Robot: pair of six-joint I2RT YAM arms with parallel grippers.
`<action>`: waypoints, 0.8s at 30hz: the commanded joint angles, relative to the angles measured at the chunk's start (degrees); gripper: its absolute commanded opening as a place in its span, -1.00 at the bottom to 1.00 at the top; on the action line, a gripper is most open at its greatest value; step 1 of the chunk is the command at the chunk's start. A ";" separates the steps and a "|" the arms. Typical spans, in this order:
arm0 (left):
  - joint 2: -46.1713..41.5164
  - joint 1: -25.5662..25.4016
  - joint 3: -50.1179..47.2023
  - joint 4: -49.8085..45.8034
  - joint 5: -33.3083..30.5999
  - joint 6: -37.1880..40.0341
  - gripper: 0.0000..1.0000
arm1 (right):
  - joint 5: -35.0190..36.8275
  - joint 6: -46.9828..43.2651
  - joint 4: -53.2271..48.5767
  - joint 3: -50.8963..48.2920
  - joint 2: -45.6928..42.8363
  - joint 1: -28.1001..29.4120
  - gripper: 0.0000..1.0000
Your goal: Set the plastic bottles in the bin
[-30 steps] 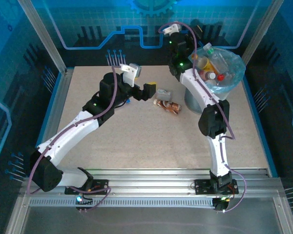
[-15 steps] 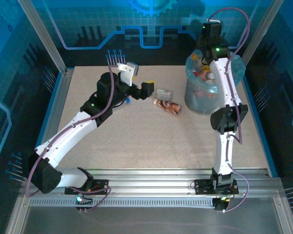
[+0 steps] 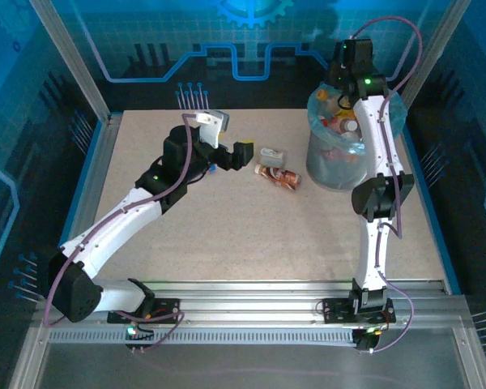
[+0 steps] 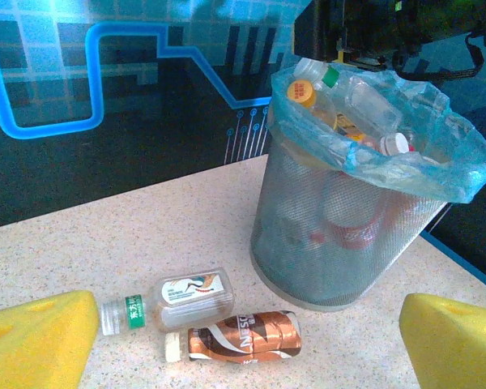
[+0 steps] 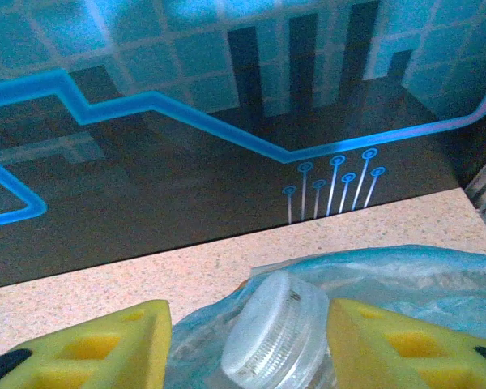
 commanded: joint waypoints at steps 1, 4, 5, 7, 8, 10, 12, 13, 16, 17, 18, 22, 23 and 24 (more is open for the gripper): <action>-1.06 0.70 0.17 1.45 -0.88 -1.38 0.92 | 3.01 -0.73 -5.69 0.53 0.06 -0.13 0.03; -1.01 0.69 0.34 1.47 -0.63 -1.93 0.92 | 5.98 -2.54 -6.93 -0.06 -0.71 0.53 0.02; -1.08 0.73 0.30 1.46 -0.55 -2.01 0.92 | 6.73 -3.06 -7.17 -0.44 -1.03 0.67 0.02; -1.27 0.71 0.17 1.19 -0.79 -1.94 0.92 | 7.99 -4.12 -6.63 -2.36 -2.21 1.26 0.01; -1.34 0.76 0.08 1.08 -0.95 -1.89 0.92 | 8.13 -4.27 -6.15 -3.55 -2.76 1.19 0.01; -1.45 0.77 -0.01 0.85 -1.13 -1.96 0.92 | 8.21 -4.26 -5.28 -5.73 -3.88 1.09 0.00; -1.70 0.69 -0.22 0.75 -1.09 -2.15 0.92 | 8.03 -3.77 -5.32 -6.99 -4.48 0.99 0.00; -1.96 0.74 -0.43 0.75 -1.26 -2.36 0.92 | 7.66 -3.34 -5.20 -7.76 -4.92 0.84 0.01; -2.71 0.76 -1.15 0.75 -1.23 -2.72 0.92 | 5.50 -2.25 -3.88 -10.78 -6.23 0.52 0.04; -2.89 0.74 -1.40 0.66 -1.26 -2.81 0.92 | 5.33 -2.14 -3.46 -11.59 -6.56 0.55 0.05; -3.16 0.69 -1.65 0.53 -1.38 -2.75 0.92 | 4.96 -1.97 -3.07 -12.22 -6.78 0.51 0.07; -3.91 0.74 -2.29 0.36 -2.08 -2.51 0.92 | 2.75 -0.98 -3.03 -11.78 -6.54 0.30 0.10; -4.10 0.69 -2.30 0.22 -2.30 -2.42 0.92 | 2.24 -0.61 -2.97 -11.77 -6.54 0.22 0.11; -4.22 0.73 -2.20 0.13 -2.27 -2.41 0.92 | 1.86 -0.33 -3.03 -11.86 -6.53 0.21 0.13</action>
